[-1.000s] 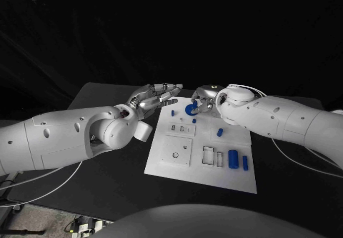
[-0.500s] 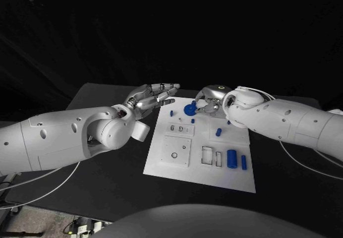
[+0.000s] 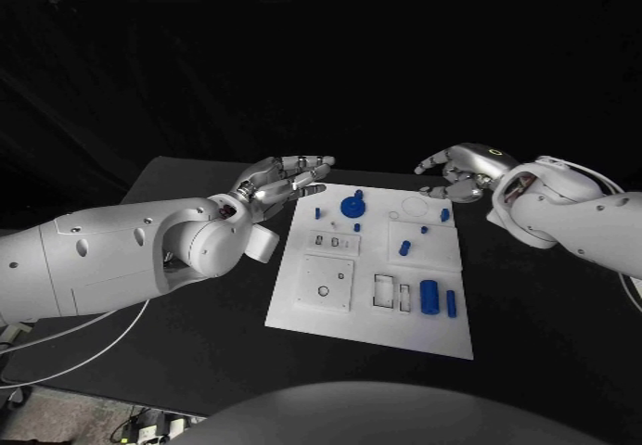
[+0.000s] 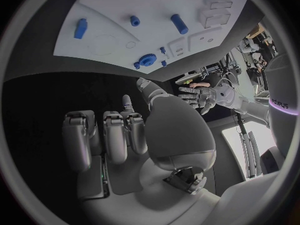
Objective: Assemble the parts on the task board
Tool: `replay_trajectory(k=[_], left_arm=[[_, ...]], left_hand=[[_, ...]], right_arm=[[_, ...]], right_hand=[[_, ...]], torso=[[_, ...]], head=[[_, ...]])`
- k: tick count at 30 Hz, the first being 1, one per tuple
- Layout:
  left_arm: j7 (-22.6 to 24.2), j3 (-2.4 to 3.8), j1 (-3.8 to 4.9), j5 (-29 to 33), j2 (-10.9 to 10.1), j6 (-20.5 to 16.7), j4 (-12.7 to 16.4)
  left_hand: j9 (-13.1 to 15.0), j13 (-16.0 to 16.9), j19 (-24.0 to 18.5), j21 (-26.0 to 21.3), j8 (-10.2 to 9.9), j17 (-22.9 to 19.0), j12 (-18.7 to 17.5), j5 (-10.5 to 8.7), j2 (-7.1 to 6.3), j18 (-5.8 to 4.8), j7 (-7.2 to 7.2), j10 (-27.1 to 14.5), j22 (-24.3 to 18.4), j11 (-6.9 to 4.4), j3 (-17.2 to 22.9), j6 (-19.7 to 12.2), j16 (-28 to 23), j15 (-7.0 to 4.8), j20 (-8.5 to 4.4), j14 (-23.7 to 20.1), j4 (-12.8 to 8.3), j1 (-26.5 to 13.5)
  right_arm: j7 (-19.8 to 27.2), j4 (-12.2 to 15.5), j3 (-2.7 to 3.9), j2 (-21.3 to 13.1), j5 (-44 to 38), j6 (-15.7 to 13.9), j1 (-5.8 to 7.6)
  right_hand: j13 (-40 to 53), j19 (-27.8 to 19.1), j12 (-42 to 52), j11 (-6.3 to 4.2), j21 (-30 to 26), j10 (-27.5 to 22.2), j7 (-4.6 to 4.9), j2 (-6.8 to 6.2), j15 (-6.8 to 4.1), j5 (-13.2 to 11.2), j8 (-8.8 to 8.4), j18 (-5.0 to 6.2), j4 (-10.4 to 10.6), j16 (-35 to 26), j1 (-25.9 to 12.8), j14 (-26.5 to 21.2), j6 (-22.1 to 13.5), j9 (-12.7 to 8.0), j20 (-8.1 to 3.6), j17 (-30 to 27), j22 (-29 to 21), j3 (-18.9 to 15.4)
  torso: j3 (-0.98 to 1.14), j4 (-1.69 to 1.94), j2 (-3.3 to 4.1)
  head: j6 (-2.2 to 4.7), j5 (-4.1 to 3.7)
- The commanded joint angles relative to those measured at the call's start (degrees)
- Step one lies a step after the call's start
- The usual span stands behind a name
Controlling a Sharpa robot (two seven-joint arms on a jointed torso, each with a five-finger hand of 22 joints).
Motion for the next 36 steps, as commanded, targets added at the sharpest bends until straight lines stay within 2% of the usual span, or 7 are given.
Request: replay_trajectory(k=[1, 3, 8, 15, 19, 29, 36], left_arm=[[0.5, 0.03, -0.10, -0.2, -0.3, 0.3, 0.1], [0.5, 0.03, -0.19, -0.2, -0.6, 0.4, 0.2], [0.5, 0.02, -0.49, -0.2, -1.1, 0.6, 0.2], [0.6, 0.01, -0.84, -0.2, -2.0, 0.7, 0.3], [0.7, 0.01, -1.02, -0.2, -2.4, 0.7, 0.3], [0.7, 0.00, -1.32, -0.3, -2.8, 0.8, 0.3], [0.6, 0.00, -1.45, -0.3, -2.9, 1.0, 0.2]], left_hand=[[0.1, 0.1, 0.3, 0.4, 0.3, 0.0, 0.2, 0.40, 0.12, -0.37, 0.20, 0.3, 0.1, 0.09, 0.3, 0.4, 0.2, -0.11, -0.03, 0.3, -0.1, 0.7], [0.1, 0.1, 0.3, 0.4, 0.3, 0.0, 0.2, 0.40, 0.12, -0.37, 0.20, 0.3, 0.1, 0.09, 0.3, 0.4, 0.2, -0.11, -0.03, 0.3, -0.1, 0.7], [0.1, 0.1, 0.3, 0.4, 0.3, 0.0, 0.2, 0.43, 0.10, -0.42, 0.23, 0.4, 0.0, 0.13, 0.3, 0.3, 0.2, -0.13, -0.04, 0.3, -0.1, 0.8], [0.1, 0.1, 0.3, 0.4, 0.3, 0.0, 0.2, 0.43, 0.10, -0.42, 0.23, 0.4, 0.0, 0.13, 0.3, 0.3, 0.2, -0.13, -0.04, 0.3, -0.1, 0.8], [0.1, 0.1, 0.3, 0.4, 0.3, 0.0, 0.2, 0.43, 0.10, -0.43, 0.23, 0.4, 0.0, 0.13, 0.4, 0.3, 0.2, -0.14, -0.04, 0.3, -0.2, 0.8], [0.1, 0.1, 0.3, 0.3, 0.3, 0.0, 0.2, 0.45, 0.08, -0.47, 0.23, 0.3, 0.0, 0.13, 0.4, 0.3, 0.2, -0.16, -0.04, 0.2, -0.2, 0.9], [0.1, 0.1, 0.3, 0.3, 0.3, 0.0, 0.2, 0.45, 0.08, -0.47, 0.23, 0.3, 0.0, 0.13, 0.4, 0.3, 0.2, -0.16, -0.04, 0.2, -0.2, 0.9]], right_arm=[[5.5, 0.7, -0.10, -2.0, 8.3, -2.6, -0.76], [6.0, 0.8, -0.13, -3.2, 10.7, -2.4, -1.18], [6.6, 0.2, -0.24, -5.3, 14.4, -1.3, -2.32], [7.6, -2.8, -0.31, -5.1, 16.3, -0.5, -4.22], [8.5, -4.6, -0.32, -4.4, 17.2, -0.5, -5.29], [8.4, -8.1, -0.32, -1.7, 17.8, 0.7, -6.78], [8.9, -10.0, -0.31, 0.2, 18.0, 1.1, -7.77]], right_hand=[[15.1, 2.8, 0.2, -0.49, 0.0, 6.1, -0.07, -0.17, -0.64, 0.0, -0.21, -0.28, 0.3, 0.2, 0.2, 6.0, -0.9, 0.1, -0.51, 15.1, 13.8, -0.1], [15.1, 2.7, 0.2, -0.46, 0.0, 6.1, 0.19, -0.30, -0.71, -1.0, -0.24, -0.27, 0.6, 0.2, -0.1, 6.0, -1.5, 0.4, -0.64, 15.1, 13.8, -0.4], [15.1, 2.7, 0.2, 0.09, 0.0, 6.1, 0.87, -0.20, -0.33, -7.2, 1.27, -0.27, 2.0, 0.2, -0.5, 6.0, -3.7, 2.6, -0.53, 15.1, 13.8, -2.1], [15.1, 2.8, 0.2, 0.14, 0.1, 6.1, 0.97, -0.32, -0.29, -9.3, 2.46, -0.31, 2.8, 0.2, -0.7, 6.0, -4.6, 3.8, -0.38, 15.1, 13.8, -3.1], [15.1, 2.8, 0.2, 0.20, 0.1, 6.1, 1.05, -0.27, -0.22, -8.1, 3.15, -0.31, 2.9, 0.2, 0.0, 6.0, -5.7, 4.6, -0.33, 15.1, 13.8, -3.3], [15.1, 2.5, 0.2, 0.77, -0.3, 6.1, 1.84, -0.08, 0.24, -2.8, 5.91, -0.21, 2.9, 0.2, 1.7, 6.0, -8.9, 7.3, 0.06, 15.1, 13.7, -3.5], [15.1, 2.5, 0.2, 1.28, -0.3, 6.1, 2.42, -0.17, 0.67, 3.4, 10.34, -0.21, 3.1, 0.2, 2.3, 6.0, -11.4, 10.7, 0.53, 15.1, 13.7, -3.2]], torso=[[-0.14, -1.21, 0.00], [-0.09, -1.45, -0.02], [0.00, -2.12, -0.18], [-0.01, -3.08, -0.20], [0.11, -3.29, -0.27], [-0.05, -3.15, -0.34], [-0.10, -3.14, -0.35]], head=[[0.00, 0.53], [0.00, 0.60], [0.00, 0.76], [0.00, 0.52], [0.00, 0.36], [0.00, 0.02], [0.00, -0.30]])
